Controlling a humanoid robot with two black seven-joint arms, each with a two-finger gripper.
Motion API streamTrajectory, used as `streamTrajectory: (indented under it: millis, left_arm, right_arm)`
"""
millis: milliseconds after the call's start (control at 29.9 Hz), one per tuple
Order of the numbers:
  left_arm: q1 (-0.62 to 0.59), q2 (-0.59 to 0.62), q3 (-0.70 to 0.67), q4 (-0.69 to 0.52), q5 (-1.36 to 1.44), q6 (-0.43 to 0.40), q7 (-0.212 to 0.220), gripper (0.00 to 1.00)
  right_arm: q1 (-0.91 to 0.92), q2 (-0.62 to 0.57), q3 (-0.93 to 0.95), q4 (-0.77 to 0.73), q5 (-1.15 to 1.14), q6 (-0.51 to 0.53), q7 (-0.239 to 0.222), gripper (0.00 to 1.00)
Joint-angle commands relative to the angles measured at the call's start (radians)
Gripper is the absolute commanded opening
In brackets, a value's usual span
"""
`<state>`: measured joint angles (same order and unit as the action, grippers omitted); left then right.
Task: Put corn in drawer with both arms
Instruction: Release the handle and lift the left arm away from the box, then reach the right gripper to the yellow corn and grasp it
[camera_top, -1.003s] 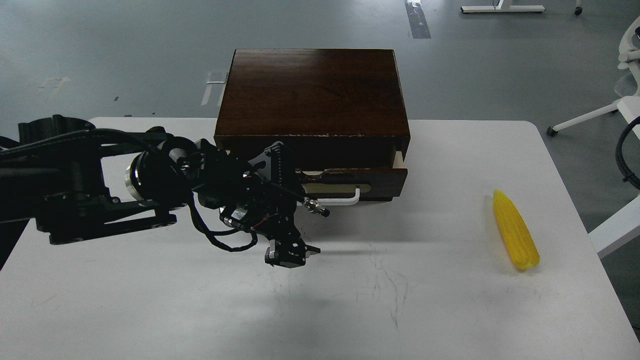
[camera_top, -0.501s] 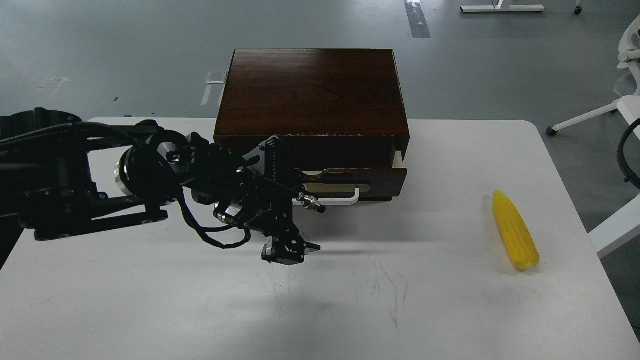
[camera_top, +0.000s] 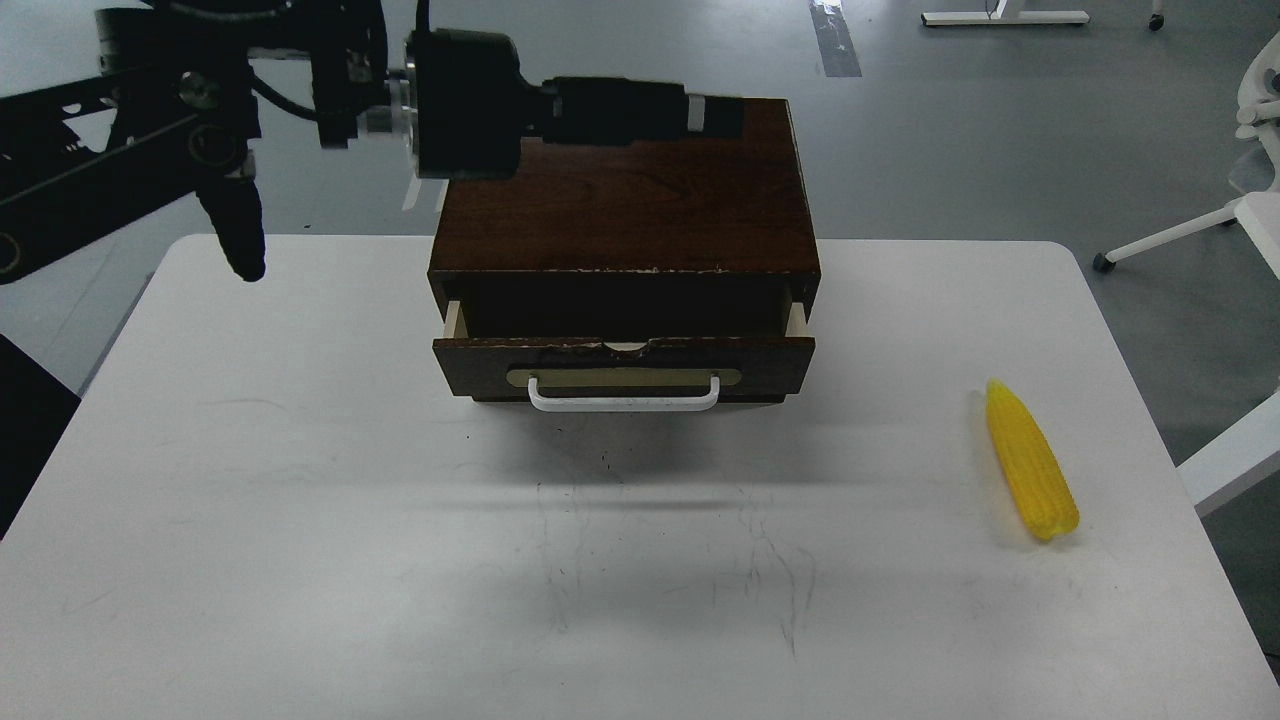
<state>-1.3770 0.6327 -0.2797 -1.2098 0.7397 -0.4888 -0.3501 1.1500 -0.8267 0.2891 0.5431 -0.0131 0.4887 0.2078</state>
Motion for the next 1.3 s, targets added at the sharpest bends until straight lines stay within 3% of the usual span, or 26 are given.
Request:
streamTrajectory:
  millis: [0,134,334,401,434,501,769,936,1136,1270]
  left_arm:
    - [0.007,-0.031,-0.003,0.146,-0.257,0.000,-0.001,0.98]
    - [0.016,-0.071,-0.010,0.320,-0.569,0.000,-0.017,0.98]
    - [0.071,-0.119,-0.061,0.498,-0.758,0.000,-0.017,0.98]
    - [0.091,-0.119,-0.073,0.512,-0.760,0.000,-0.018,0.98]
    - [0.116,-0.113,-0.082,0.512,-0.761,0.000,-0.017,0.98]
    - [0.142,-0.108,-0.091,0.512,-0.760,0.000,-0.018,0.98]
    - [0.151,-0.107,-0.098,0.512,-0.760,0.000,-0.020,0.98]
    - [0.151,-0.107,-0.133,0.509,-0.760,0.000,-0.020,0.98]
    - [0.151,-0.105,-0.144,0.504,-0.758,0.000,-0.018,0.98]
    - [0.153,-0.105,-0.145,0.501,-0.761,0.000,-0.020,0.98]
  right_arm:
    - [0.057,-0.046,-0.088,0.070,-0.194,0.000,-0.001,1.00]
    - [0.088,-0.130,-0.169,0.304,-0.553,0.000,-0.008,1.00]
    - [0.074,-0.192,-0.240,0.537,-0.916,0.000,-0.028,1.00]
    - [0.070,-0.187,-0.258,0.549,-0.958,0.000,-0.056,1.00]
    - [0.060,-0.184,-0.281,0.552,-0.996,0.000,-0.098,1.00]
    - [0.045,-0.175,-0.309,0.551,-1.042,0.000,-0.136,1.00]
    - [-0.102,-0.034,-0.366,0.546,-1.079,-0.034,-0.168,1.00]
    - [-0.139,-0.025,-0.367,0.548,-1.078,-0.081,-0.160,0.99]
    - [-0.165,-0.006,-0.372,0.540,-1.094,-0.085,-0.160,0.89]
    - [-0.184,-0.002,-0.372,0.538,-1.096,-0.096,-0.163,0.72]
